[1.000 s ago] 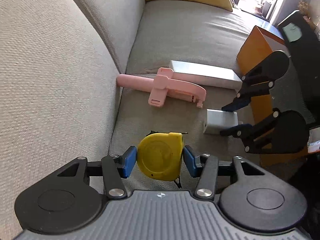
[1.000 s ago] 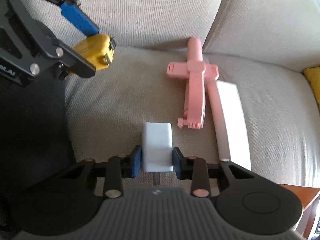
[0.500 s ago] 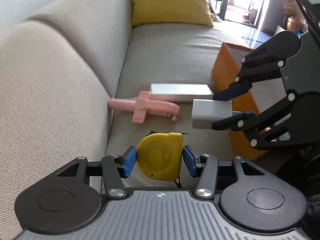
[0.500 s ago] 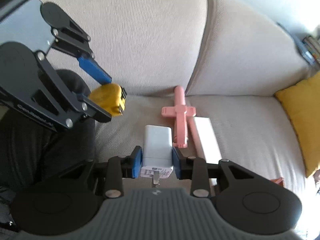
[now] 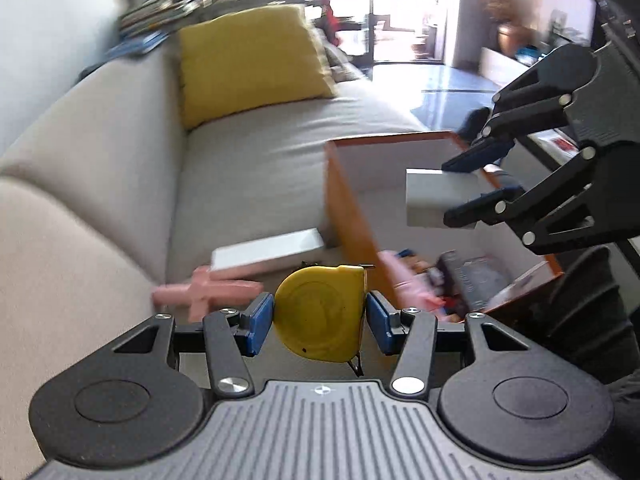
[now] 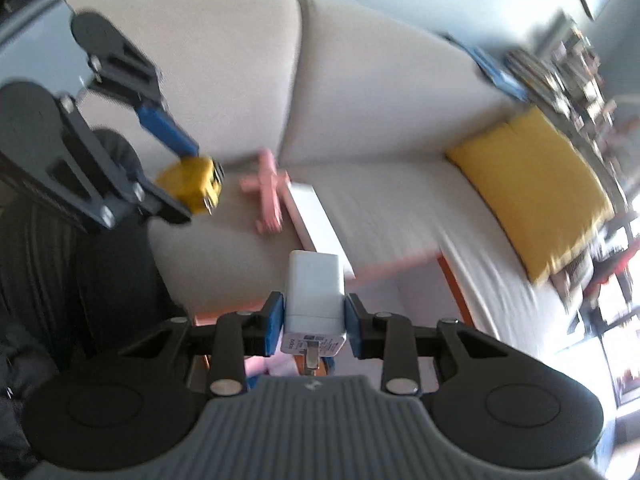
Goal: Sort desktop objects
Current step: 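Carry the tape measure and white charger over the orange box with both grippers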
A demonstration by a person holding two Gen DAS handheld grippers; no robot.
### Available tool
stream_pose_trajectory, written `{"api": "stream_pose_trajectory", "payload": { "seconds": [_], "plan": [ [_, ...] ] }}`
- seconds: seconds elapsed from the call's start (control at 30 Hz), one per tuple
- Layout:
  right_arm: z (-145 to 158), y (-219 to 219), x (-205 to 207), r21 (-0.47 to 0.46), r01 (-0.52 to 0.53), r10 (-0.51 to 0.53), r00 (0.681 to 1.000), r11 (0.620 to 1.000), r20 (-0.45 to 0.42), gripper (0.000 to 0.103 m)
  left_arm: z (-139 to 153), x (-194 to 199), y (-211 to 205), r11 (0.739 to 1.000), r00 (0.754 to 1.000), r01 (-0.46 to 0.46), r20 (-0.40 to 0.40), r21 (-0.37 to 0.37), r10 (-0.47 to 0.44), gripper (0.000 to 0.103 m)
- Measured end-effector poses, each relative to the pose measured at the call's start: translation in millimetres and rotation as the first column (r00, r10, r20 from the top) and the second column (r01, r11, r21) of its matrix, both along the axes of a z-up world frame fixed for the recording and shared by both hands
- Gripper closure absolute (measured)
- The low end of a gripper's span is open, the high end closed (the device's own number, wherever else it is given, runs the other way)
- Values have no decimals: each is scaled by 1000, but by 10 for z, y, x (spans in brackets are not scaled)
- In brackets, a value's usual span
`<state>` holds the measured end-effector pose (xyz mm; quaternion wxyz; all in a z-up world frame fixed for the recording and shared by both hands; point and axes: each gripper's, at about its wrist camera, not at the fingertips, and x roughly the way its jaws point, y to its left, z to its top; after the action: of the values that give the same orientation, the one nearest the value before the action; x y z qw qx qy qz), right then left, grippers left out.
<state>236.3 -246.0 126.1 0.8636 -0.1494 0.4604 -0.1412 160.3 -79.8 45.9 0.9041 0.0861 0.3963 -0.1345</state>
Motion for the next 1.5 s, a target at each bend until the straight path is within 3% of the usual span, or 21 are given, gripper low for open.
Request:
{"api": "stream_pose_trajectory", "payload": {
  "seconds": [0.3, 0.47, 0.63, 0.83, 0.93, 1.07, 1.2, 1.4, 1.5],
  "plan": [
    [-172, -463, -641, 76, 206, -206, 978, 976, 2, 68, -155, 298, -764, 977, 977, 211, -22, 28, -210, 44],
    [-248, -683, -780, 105, 266, -268, 963, 958, 11, 68, -346, 562, -1134, 948, 947, 318, -61, 29, -316, 44],
    [-284, -1000, -891, 190, 322, -333, 943, 927, 26, 68, -629, 857, -1464, 894, 885, 448, -136, -3, -444, 44],
    [-428, -1288, -856, 272, 352, -363, 932, 896, -7, 68, -947, 1075, -1811, 804, 789, 594, -218, 32, -574, 44],
    [-494, -1393, -792, 287, 348, -359, 933, 892, -15, 68, -1101, 1200, -1916, 794, 769, 607, -272, 30, -578, 44],
    [-579, -1454, -747, 303, 343, -351, 936, 889, -30, 68, -1247, 1321, -2004, 796, 739, 604, -350, -32, -575, 44],
    [-653, -1517, -733, 319, 355, -362, 931, 878, -40, 68, -1324, 1257, -2122, 729, 679, 685, -353, -11, -644, 44],
    [-698, -1567, -755, 326, 375, -380, 924, 868, -54, 68, -1429, 1294, -2168, 685, 608, 726, -401, -68, -685, 44],
    [-697, -1574, -759, 327, 379, -382, 922, 866, -59, 68, -1479, 1280, -2159, 673, 585, 733, -416, -94, -696, 43]
  ]
}}
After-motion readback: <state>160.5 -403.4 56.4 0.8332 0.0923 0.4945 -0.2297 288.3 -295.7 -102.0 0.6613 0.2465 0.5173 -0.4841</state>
